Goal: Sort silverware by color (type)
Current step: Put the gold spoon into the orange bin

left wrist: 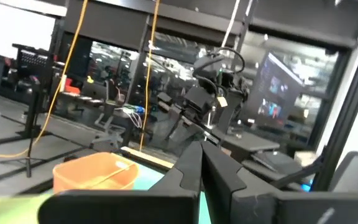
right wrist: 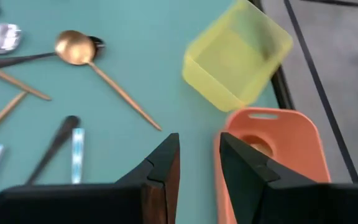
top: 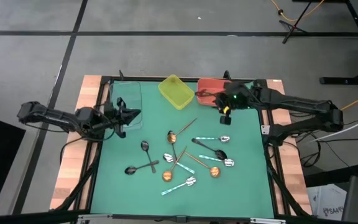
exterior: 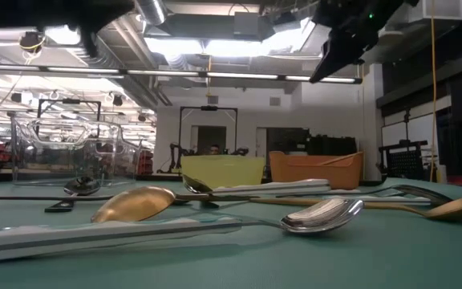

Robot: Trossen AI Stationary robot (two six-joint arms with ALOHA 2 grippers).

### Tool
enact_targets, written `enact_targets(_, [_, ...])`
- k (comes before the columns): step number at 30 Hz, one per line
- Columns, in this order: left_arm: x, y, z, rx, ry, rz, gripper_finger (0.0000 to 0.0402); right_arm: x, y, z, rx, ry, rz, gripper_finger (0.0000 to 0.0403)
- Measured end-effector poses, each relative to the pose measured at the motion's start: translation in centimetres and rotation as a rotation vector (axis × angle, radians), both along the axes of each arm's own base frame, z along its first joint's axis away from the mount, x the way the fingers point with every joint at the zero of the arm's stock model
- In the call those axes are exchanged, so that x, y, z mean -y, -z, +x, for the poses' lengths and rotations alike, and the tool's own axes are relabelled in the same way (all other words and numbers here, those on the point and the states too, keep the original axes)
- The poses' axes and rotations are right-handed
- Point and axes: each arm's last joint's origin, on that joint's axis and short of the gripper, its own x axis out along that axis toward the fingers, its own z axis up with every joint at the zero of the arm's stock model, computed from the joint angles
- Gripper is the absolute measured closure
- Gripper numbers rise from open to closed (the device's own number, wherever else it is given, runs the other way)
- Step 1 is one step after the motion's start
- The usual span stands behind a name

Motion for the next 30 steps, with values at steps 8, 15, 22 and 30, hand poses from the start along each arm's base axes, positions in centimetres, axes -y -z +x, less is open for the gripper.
enact_targets(8, [1.3,-4.3,6.1,-0.172,0.004,0.138,0.0398,-3.0,0.0,0.6,0.009,-0.083,0.041,0.0299])
enact_targets(15, [2.3,-5.4,11.7,-0.264,0.082,0.188,0.0398,-5.5,0.1,0.6,0.001,-0.086,0.021,0.0299])
enact_targets(22, [3.1,-4.6,16.0,-0.327,0.113,0.199,0.0383,-7.5,0.2,0.4,-0.010,-0.106,0.061,0.0299])
enact_targets(30, [2.6,-1.5,19.7,-0.432,0.093,0.172,0.0313,-9.0,0.5,0.0,-0.042,-0.135,0.091,0.0299])
